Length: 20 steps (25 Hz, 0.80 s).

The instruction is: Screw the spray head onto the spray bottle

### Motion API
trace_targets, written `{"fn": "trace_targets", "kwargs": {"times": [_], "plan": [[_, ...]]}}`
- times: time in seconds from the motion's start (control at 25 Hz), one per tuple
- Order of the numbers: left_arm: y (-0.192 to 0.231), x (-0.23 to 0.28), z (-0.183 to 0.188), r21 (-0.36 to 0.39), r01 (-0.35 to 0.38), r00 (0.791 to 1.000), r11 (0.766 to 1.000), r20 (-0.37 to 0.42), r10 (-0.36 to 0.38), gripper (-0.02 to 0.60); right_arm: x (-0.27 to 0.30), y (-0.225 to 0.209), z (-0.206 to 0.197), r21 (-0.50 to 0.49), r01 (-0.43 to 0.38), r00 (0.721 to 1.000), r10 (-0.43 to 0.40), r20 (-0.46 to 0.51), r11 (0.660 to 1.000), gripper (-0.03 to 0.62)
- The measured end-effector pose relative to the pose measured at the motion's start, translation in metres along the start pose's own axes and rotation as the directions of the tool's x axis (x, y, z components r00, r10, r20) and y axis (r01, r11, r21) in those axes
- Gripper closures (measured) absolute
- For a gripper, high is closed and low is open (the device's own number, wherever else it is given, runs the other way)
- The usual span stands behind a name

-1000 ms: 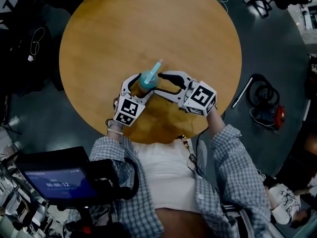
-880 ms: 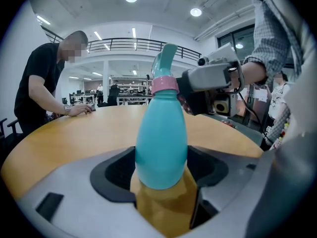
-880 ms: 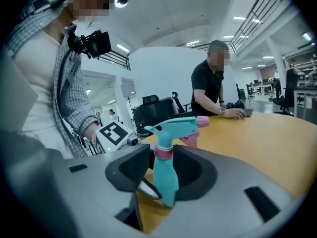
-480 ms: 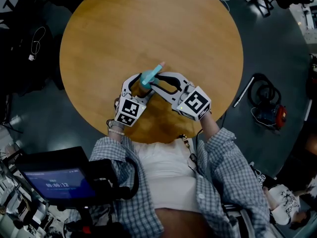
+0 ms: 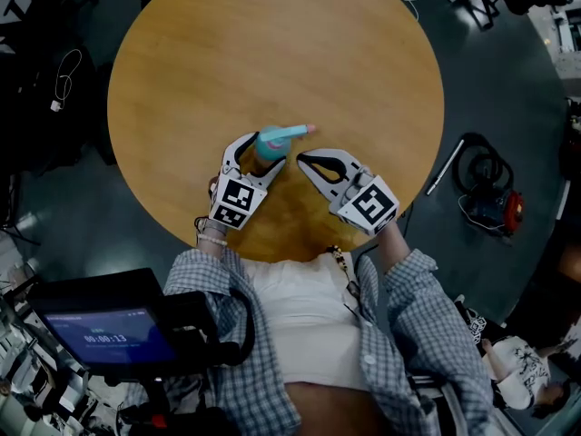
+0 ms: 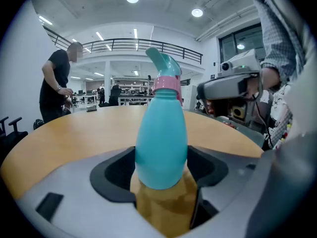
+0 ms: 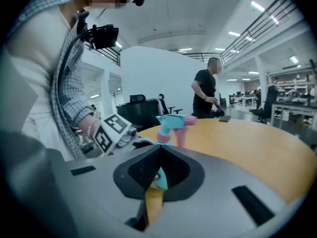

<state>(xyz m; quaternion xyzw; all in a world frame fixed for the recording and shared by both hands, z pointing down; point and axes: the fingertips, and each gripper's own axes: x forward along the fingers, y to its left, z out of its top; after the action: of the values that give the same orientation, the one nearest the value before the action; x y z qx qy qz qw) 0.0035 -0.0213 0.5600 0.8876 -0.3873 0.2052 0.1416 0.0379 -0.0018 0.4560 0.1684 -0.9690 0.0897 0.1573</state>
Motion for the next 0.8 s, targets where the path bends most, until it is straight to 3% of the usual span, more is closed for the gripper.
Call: {"fn": "trace_targets", "kwargs": {"times": [0.12,0.2,0.36,0.8], "plan": [[0.000,-0.001,0.000,0.002,0.000,1.000,1.000,0.002,0.000,0.245,-0.012,-0.051,-0.001,-0.059,0.138,0.990,-0.140,-0.027,0.989,0.600],[0.000,-0.001,0.000,0.001,-0.002,1.000,1.000,0.002,0.002,0.245,-0.004,-0.073,0.002,-0.094,0.166,0.983,-0.172,-0.057,0.982,0.600],[-0.001,0.001,0.000,0.002,-0.002,1.000,1.000,0.001,0.002,0.245,0.021,-0.076,0.003,-0.103,0.096,0.990,-0.105,-0.091,0.990,0.600],[0.000,0.000,0.000,0.004,-0.004,1.000,1.000,-0.002,0.004,0.245,0.017,0.012,0.007,-0.119,-0.093,0.993,0.082,-0.090,0.989,0.600]]}}
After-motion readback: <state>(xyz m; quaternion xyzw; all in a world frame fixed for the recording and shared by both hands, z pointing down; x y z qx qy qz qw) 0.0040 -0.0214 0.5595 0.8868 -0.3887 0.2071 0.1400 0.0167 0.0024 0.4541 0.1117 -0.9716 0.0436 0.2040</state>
